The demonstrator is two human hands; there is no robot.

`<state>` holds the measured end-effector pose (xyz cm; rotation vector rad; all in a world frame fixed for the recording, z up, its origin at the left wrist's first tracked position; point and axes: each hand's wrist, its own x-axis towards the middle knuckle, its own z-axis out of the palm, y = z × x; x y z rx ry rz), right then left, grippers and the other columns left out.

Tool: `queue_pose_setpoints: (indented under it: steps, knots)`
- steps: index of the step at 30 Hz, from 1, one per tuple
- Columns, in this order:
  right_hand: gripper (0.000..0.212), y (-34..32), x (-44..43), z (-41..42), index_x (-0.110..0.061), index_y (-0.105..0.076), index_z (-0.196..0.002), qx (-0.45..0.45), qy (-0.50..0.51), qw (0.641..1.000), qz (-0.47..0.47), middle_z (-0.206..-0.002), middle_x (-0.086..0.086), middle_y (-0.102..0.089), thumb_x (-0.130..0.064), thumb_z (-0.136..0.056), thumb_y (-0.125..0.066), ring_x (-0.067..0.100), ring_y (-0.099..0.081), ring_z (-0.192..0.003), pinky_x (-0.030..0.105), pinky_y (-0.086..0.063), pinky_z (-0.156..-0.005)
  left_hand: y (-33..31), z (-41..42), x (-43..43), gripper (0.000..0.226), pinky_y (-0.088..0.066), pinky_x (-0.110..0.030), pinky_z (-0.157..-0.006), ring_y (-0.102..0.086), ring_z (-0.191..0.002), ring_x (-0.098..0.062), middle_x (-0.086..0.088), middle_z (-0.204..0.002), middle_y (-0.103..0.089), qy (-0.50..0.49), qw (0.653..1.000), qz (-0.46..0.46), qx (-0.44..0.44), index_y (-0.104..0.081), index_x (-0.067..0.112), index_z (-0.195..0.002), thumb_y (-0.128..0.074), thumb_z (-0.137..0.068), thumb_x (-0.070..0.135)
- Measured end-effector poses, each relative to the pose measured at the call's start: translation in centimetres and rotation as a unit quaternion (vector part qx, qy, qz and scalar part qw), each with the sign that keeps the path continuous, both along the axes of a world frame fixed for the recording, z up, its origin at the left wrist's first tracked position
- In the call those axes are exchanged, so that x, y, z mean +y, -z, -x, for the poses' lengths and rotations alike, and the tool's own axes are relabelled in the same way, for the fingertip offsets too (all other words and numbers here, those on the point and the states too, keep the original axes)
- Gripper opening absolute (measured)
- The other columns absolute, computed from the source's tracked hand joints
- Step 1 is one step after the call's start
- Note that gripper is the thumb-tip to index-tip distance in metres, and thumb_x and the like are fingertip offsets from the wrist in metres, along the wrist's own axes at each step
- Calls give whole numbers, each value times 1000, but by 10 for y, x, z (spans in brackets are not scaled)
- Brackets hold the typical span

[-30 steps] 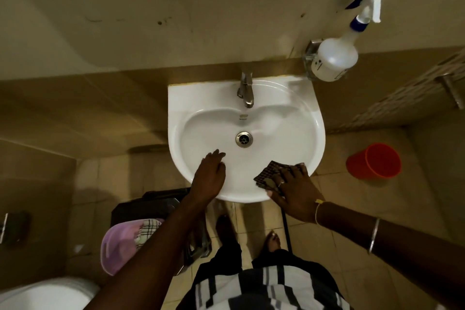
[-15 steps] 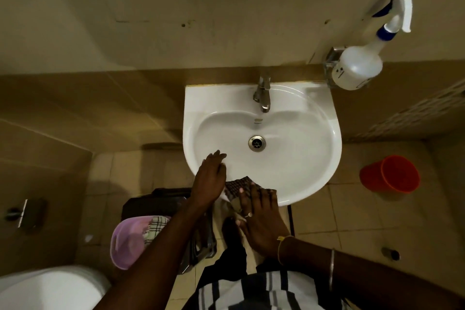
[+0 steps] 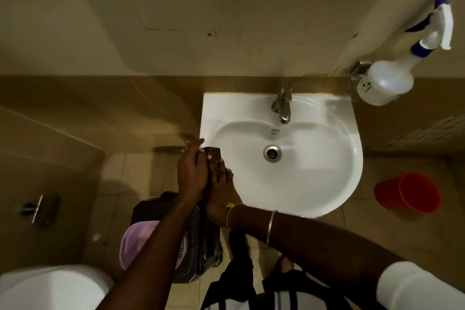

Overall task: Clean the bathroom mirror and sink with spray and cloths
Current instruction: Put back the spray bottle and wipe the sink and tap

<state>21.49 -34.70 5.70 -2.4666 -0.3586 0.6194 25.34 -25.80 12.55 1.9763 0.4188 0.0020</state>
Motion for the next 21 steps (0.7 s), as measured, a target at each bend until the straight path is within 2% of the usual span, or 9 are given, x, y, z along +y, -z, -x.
queue_pose_setpoints:
  steps: [2,4,6,8,10,14,17,19,21]
  knots:
    - [104,6,8,-20,-21,26,-158,-15,-7,1000,14,-168,5,27,-38,-97,-57,33,27,-153,53,7,-126,-4,-6,8,38,-51,-47,-105,-62,-121,-19,9,-132,-63,-46,999,17,-23,-64,28,-131,-42,-100,28]
    - [103,3,14,-41,-19,19,-161,-52,-58,995,56,-167,7,30,-37,-97,-60,39,33,-149,52,15,-121,-7,-11,13,37,-52,-42,-103,-63,-119,-24,10,-129,-63,-87,995,34,-35,-66,24,-130,-44,-100,21]
    - [94,2,23,-63,-15,4,-163,-90,-100,985,108,-167,15,27,-36,-96,-58,46,36,-145,57,18,-119,-7,-16,16,36,-46,-22,-102,-58,-125,-17,12,-129,-59,-110,992,45,-40,-66,16,-131,-44,-103,10]
    - [78,-1,30,-83,-12,-9,-163,-103,-79,983,132,-168,19,21,-36,-99,-48,47,31,-149,56,27,-117,-6,-20,19,37,-39,-3,-95,-53,-126,-9,11,-130,-58,-130,989,54,-37,-66,12,-133,-44,-103,5]
    - [66,-4,33,-105,-9,-15,-162,-118,-64,982,135,-169,19,16,-33,-105,-37,46,27,-150,49,38,-110,-2,-23,21,38,-36,3,-90,-52,-126,-5,8,-133,-59,-140,987,65,-40,-65,13,-134,-44,-103,5]
    - [55,-21,25,-150,-12,-35,-156,-168,-84,969,158,-169,22,7,-35,-106,-32,50,18,-152,56,30,-113,2,-23,21,37,-36,-3,-95,-50,-128,-4,8,-137,-58,-136,988,69,-34,-63,16,-136,-44,-105,8]
    - [55,-25,21,-174,-16,-37,-156,-168,-80,970,155,-170,21,3,-38,-106,-30,50,12,-153,59,17,-121,2,-23,14,37,-37,3,-84,-57,-107,12,17,-123,-60,-121,989,81,-24,-64,22,-134,-45,-105,9]
    - [54,-26,17,-184,-20,-42,-154,-178,-74,970,151,-170,21,-3,-40,-105,-31,50,6,-154,61,6,-125,5,-22,10,36,-41,1,-82,-57,-99,21,17,-117,-63,-109,990,92,-16,-64,24,-133,-46,-105,9]
    - [52,-24,10,-190,-24,-44,-152,-192,-72,967,149,-170,19,-7,-41,-104,-33,49,2,-154,60,1,-125,11,-22,5,35,-48,-13,-91,-61,-110,5,12,-122,-67,-92,991,97,-6,-65,23,-133,-46,-104,17]
